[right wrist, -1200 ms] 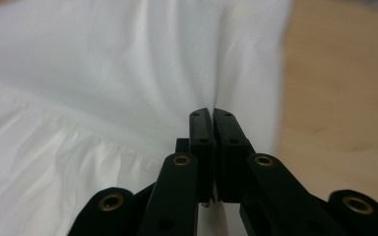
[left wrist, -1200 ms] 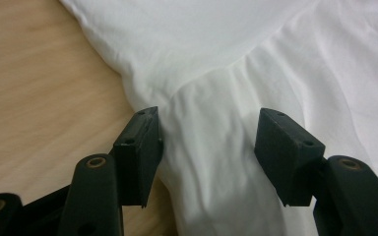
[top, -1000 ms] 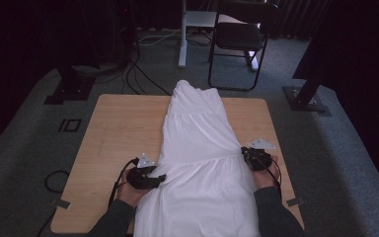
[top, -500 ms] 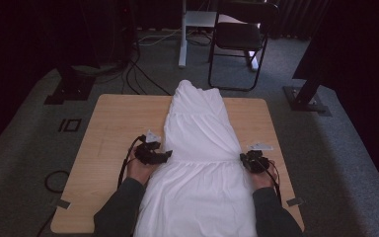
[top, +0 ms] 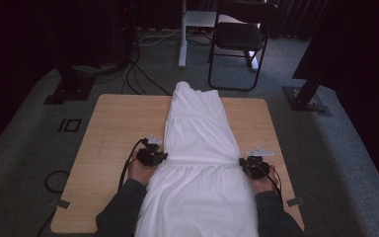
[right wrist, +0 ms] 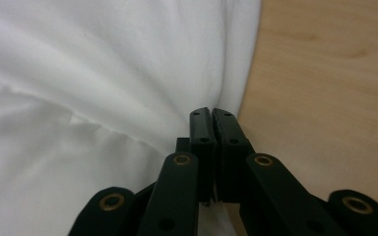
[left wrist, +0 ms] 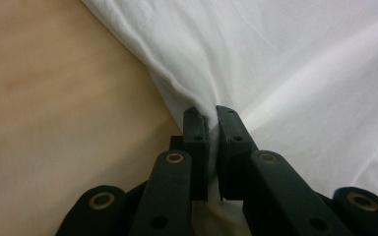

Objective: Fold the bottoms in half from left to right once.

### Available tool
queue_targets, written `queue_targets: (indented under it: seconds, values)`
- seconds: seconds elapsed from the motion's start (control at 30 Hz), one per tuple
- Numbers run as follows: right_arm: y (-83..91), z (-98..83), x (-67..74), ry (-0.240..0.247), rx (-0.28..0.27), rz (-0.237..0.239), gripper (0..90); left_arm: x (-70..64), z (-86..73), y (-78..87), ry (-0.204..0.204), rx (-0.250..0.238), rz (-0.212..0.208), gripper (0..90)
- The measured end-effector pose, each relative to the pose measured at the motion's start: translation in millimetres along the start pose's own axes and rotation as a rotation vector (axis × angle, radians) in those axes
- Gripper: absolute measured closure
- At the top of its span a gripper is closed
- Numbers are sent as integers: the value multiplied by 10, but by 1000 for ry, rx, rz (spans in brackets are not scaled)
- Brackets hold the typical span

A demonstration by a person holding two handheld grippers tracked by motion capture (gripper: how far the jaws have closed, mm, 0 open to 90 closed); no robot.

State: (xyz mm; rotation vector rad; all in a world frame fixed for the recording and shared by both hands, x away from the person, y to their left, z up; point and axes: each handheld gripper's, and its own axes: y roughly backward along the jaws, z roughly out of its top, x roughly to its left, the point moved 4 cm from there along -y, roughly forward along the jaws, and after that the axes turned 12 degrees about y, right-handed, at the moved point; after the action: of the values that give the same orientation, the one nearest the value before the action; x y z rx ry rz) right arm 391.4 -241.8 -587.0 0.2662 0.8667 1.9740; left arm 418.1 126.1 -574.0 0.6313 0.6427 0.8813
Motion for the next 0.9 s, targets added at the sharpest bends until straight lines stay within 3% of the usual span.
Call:
queue_targets:
  seconds: [0.07, 0.1, 0.13, 0.23, 0.27, 0.33, 0.4, 0.47, 0.5, 0.57, 0.63, 0.67, 0.7, 0.77, 0.9]
  values:
    - [96, -73, 80, 17, 2, 27, 873, -9, -170, 112, 2, -23, -21, 842]
    - [135, -102, 108, 18, 3, 39, 871, -9, -170, 112, 2, -23, -21, 838]
    - [203, -156, 157, 16, 2, 63, 870, -31, -375, 241, 9, -42, -50, 833]
    - [313, -249, 242, 2, -3, 100, 869, -70, -517, 332, 5, -49, -66, 820]
    - [436, -344, 360, 3, -2, 126, 869, -122, -648, 435, -12, -32, -73, 813]
    - [525, -410, 454, 7, -2, 141, 869, -153, -686, 466, -21, -26, -67, 806]
    - [603, -465, 544, 18, 2, 141, 866, -213, -730, 499, -59, -12, -52, 796]
    - [628, -477, 572, 27, 7, 136, 853, -218, -721, 491, -69, -12, -45, 788]
    - [645, -466, 588, 45, 13, 131, 688, -215, -704, 479, -68, -8, -45, 770]
    - [650, -401, 541, 46, -24, 118, 596, -213, -695, 469, -67, -10, -45, 758]
    - [654, -316, 487, 37, -53, 125, 578, -208, -693, 466, -68, -11, -46, 752]
    - [637, -119, 399, 34, -102, 138, 546, -204, -691, 458, -62, -18, -49, 746]
    - [609, -38, 365, 43, -115, 142, 536, -197, -690, 456, -58, -18, -53, 744]
    - [443, 194, 249, 55, -126, 138, 534, -192, -691, 451, -60, -25, -55, 739]
    - [7, 528, 86, 33, -108, 154, 559, -193, -695, 449, -61, -32, -58, 734]
